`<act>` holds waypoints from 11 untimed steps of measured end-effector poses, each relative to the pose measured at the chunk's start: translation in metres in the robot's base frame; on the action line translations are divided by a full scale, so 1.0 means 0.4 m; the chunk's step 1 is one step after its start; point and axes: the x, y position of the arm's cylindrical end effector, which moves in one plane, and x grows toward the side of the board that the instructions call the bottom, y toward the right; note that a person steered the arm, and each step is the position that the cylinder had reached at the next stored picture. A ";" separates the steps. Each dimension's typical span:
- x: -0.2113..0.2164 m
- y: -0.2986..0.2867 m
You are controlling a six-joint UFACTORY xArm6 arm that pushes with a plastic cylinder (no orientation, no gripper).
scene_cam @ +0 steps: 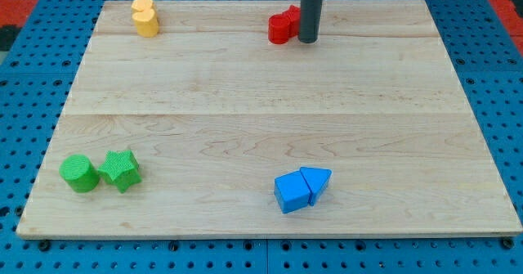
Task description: Slide the red blocks towards the top center
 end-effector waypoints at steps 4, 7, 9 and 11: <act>-0.165 -0.076; -0.090 0.070; -0.042 -0.158; -0.041 0.005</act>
